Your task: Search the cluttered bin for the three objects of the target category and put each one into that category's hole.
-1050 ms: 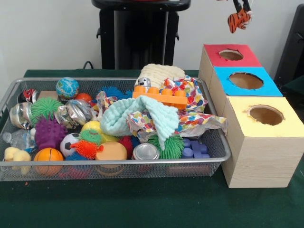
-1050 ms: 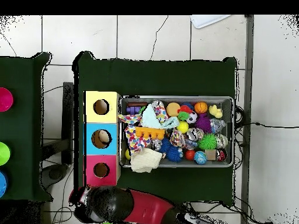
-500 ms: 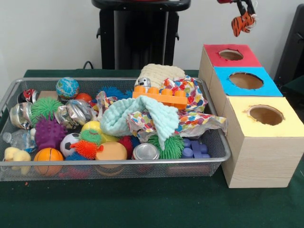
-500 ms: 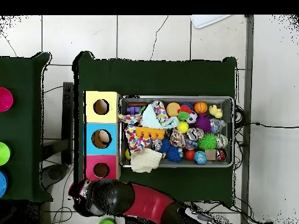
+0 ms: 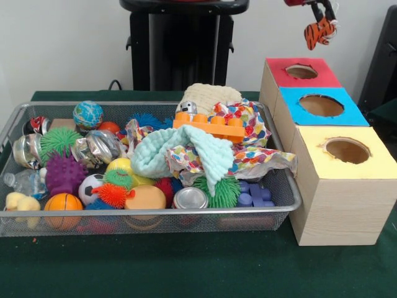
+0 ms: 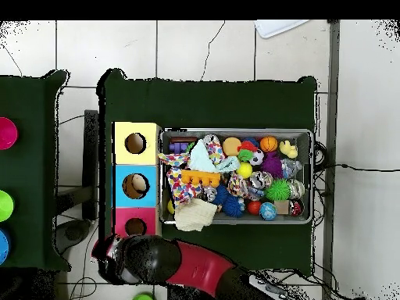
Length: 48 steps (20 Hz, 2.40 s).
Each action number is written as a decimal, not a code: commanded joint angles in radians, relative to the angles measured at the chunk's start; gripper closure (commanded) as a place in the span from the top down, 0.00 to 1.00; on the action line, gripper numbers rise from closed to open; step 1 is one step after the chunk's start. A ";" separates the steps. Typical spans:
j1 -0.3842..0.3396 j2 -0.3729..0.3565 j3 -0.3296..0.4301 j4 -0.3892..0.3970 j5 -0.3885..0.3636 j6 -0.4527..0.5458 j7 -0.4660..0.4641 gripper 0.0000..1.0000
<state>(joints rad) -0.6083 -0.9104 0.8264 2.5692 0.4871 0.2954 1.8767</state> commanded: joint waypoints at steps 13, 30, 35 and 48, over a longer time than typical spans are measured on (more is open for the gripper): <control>0.008 0.118 -0.176 -0.246 -0.107 0.143 0.051 0.00; -0.041 0.267 -0.101 -0.233 -0.155 -0.015 0.069 0.00; -0.045 0.294 -0.090 -0.230 -0.170 -0.030 0.077 0.00; -0.077 0.310 -0.067 -0.226 -0.206 -0.034 0.087 0.00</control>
<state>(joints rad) -0.6553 -0.6347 0.7072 2.4416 0.2952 0.3348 1.8767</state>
